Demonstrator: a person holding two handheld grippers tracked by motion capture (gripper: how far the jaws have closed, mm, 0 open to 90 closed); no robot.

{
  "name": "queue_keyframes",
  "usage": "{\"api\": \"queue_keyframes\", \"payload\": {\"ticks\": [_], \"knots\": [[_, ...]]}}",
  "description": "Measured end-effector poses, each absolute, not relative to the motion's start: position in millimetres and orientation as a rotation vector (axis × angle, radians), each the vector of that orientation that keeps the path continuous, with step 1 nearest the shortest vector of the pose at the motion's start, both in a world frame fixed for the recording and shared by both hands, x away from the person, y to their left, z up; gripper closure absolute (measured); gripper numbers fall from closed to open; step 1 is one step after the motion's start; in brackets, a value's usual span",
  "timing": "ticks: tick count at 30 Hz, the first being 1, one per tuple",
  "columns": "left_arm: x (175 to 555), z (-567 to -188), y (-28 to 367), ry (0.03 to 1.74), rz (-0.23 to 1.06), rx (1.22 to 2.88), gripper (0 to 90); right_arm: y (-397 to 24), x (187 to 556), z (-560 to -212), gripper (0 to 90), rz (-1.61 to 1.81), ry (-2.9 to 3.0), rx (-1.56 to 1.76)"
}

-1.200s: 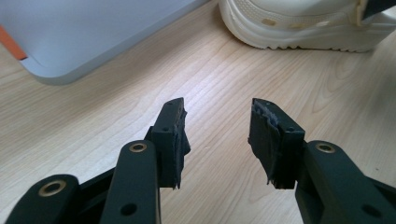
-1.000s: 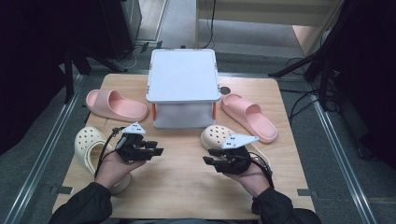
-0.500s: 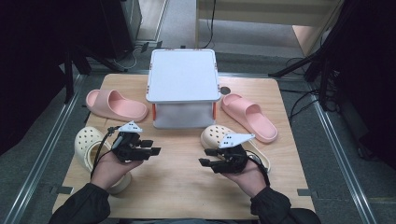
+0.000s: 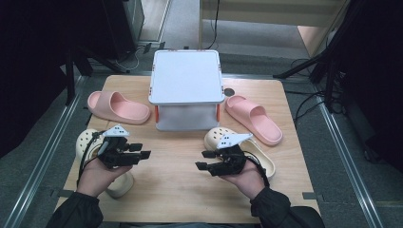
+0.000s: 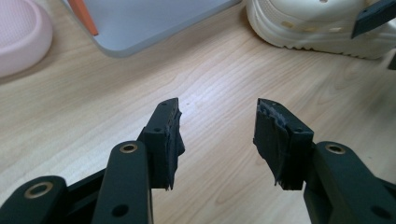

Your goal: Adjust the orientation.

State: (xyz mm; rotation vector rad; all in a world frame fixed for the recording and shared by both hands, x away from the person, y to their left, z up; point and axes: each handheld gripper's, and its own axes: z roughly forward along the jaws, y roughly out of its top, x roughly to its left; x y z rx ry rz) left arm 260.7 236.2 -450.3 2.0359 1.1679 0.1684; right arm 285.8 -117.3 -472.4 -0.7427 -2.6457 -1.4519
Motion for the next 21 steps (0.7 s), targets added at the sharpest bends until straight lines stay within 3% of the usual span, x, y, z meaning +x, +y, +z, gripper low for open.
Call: {"api": "queue_keyframes", "payload": {"ticks": [21], "knots": [[240.3,-429.2,312.4,1.326,0.259,1.928,48.3,-103.1,292.2,-472.3,51.6,-1.411,-2.644,-0.679]]}}
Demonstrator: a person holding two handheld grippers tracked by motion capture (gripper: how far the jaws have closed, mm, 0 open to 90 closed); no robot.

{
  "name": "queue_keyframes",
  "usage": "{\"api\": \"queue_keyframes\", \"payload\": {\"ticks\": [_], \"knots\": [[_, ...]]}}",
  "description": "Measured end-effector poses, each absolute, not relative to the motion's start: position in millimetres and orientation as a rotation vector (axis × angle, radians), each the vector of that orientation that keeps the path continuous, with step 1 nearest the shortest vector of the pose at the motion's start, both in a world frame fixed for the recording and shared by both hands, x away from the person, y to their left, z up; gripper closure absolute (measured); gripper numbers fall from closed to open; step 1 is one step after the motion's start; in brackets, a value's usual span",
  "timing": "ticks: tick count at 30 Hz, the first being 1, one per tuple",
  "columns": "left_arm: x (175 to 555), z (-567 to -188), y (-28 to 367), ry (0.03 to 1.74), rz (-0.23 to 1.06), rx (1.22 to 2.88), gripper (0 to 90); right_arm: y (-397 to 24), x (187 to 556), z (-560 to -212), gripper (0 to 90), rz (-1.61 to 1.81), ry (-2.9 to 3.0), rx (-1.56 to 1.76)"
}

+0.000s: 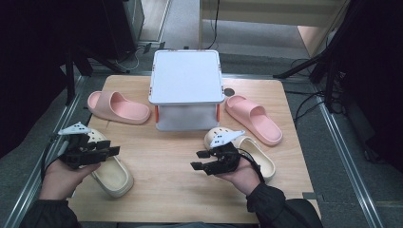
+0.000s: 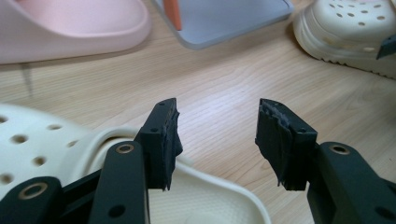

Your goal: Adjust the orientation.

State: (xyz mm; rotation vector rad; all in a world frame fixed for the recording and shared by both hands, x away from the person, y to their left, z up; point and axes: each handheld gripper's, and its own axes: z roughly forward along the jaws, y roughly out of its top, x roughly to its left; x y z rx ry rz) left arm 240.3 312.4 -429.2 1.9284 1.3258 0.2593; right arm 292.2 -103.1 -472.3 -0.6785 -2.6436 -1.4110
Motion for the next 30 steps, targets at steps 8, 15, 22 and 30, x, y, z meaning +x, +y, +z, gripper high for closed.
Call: {"api": "queue_keyframes", "payload": {"ticks": [8,15,22,30], "knots": [[234.4,-428.3,339.4,1.387,0.296,1.904,48.1,-99.1,294.6,-472.8,51.7,-1.395,-2.641,-0.666],[240.2,-438.5,356.9,1.415,0.288,1.877,48.4,-96.4,294.7,-473.7,51.8,-1.38,-2.649,-0.655],[248.8,-455.1,364.6,1.453,0.301,1.903,48.0,-97.6,295.0,-473.2,53.1,-1.384,-2.657,-0.667],[250.6,-467.3,359.0,1.436,0.371,1.946,50.7,-96.3,294.3,-473.9,53.1,-1.368,-2.666,-0.668]]}}
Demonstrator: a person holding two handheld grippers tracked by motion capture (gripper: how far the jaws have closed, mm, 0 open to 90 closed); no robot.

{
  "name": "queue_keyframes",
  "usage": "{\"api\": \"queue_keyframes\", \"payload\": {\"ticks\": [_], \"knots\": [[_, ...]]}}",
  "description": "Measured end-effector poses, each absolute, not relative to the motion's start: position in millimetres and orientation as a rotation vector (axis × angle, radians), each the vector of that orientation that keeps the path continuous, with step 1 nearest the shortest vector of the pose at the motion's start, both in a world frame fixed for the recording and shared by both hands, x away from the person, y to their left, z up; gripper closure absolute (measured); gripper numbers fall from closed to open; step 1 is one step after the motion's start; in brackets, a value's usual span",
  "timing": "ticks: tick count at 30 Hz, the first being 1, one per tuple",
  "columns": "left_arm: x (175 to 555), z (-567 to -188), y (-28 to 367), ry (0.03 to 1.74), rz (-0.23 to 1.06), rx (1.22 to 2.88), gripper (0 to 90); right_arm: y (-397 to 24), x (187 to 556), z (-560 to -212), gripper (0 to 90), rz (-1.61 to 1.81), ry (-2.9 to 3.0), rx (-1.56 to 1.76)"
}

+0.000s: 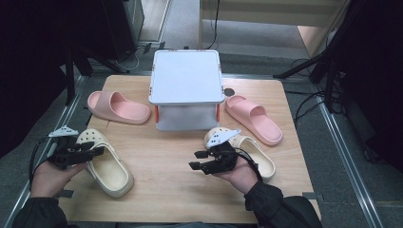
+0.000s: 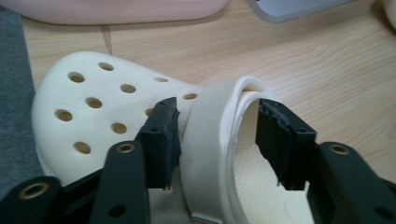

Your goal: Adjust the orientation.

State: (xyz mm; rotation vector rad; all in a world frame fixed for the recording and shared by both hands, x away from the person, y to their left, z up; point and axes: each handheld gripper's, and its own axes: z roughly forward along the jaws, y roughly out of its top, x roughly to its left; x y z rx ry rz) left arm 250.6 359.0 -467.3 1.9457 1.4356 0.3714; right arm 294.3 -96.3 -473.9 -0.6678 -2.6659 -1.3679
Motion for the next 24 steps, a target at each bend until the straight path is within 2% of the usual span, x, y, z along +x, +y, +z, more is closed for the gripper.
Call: {"api": "queue_keyframes", "payload": {"ticks": [3,5,14,18,24], "knots": [[249.4,-469.6,360.7,1.429,0.381,1.943,53.7,-96.0,294.2,-474.1,52.9,-1.367,-2.667,-0.669],[248.8,-470.6,360.4,1.427,0.411,1.955,60.8,-95.9,294.2,-474.2,52.9,-1.366,-2.667,-0.669],[253.5,-461.2,366.2,1.478,0.41,1.948,72.4,-96.4,294.7,-473.7,52.9,-1.374,-2.659,-0.674],[248.7,-450.8,376.5,1.479,0.451,1.906,76.3,-96.8,295.1,-473.5,53.0,-1.378,-2.655,-0.677],[241.9,-432.9,380.3,1.421,0.391,1.823,77.8,-97.0,295.2,-473.9,53.0,-1.377,-2.656,-0.68]]}}
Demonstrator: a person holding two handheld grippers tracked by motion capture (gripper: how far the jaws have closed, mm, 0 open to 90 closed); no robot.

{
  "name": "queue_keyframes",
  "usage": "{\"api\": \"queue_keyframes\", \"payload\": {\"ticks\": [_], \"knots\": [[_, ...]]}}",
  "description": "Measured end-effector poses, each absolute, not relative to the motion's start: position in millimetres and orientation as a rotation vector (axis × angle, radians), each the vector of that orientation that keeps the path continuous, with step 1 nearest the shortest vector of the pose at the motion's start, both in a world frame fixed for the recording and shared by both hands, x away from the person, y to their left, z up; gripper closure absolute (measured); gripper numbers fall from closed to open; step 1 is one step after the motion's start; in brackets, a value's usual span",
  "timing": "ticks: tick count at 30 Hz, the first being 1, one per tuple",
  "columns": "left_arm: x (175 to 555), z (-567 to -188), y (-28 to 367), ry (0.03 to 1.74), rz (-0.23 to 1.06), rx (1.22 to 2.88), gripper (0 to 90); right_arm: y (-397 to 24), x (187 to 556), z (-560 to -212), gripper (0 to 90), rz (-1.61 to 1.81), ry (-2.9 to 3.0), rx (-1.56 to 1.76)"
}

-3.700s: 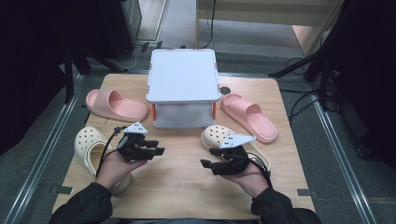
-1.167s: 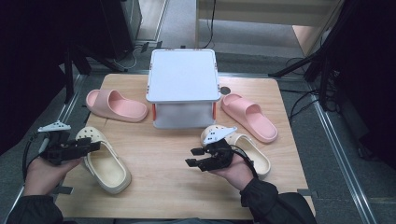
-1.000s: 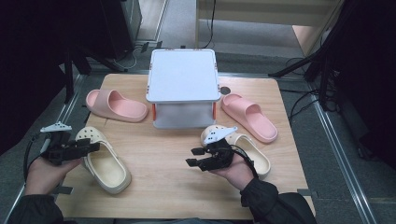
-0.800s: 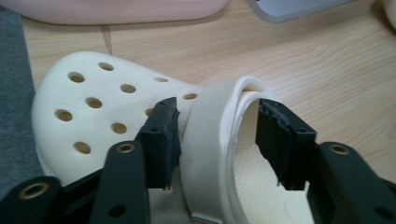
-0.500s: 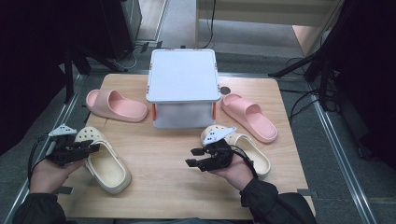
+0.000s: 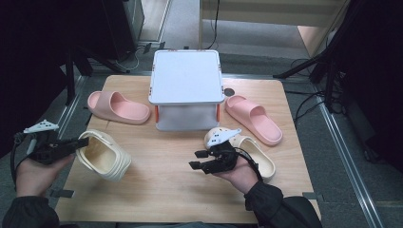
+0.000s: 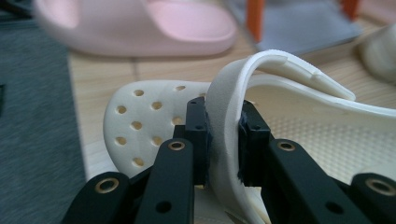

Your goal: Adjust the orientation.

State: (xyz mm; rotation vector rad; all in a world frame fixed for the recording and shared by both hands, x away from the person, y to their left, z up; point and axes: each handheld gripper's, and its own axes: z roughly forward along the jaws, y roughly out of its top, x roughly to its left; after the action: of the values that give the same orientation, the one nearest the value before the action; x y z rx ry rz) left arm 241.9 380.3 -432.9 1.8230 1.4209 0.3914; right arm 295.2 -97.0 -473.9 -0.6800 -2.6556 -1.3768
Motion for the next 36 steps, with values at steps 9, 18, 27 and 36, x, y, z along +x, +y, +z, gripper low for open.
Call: {"api": "queue_keyframes", "payload": {"ticks": [9,18,27,36], "knots": [[255.4,-417.1,335.7,1.254,0.318,1.907,77.4,-99.1,295.3,-474.6,53.0,-1.377,-2.654,-0.698],[278.8,-412.7,296.4,1.141,0.228,1.964,77.1,-105.8,292.9,-474.3,53.0,-1.386,-2.65,-0.735],[302.9,-415.0,250.7,1.011,0.11,2.045,77.0,-112.4,289.4,-474.6,52.9,-1.386,-2.644,-0.774],[321.5,-426.9,216.6,0.913,0.067,2.115,76.5,-119.7,285.2,-475.0,52.9,-1.403,-2.642,-0.82]]}}
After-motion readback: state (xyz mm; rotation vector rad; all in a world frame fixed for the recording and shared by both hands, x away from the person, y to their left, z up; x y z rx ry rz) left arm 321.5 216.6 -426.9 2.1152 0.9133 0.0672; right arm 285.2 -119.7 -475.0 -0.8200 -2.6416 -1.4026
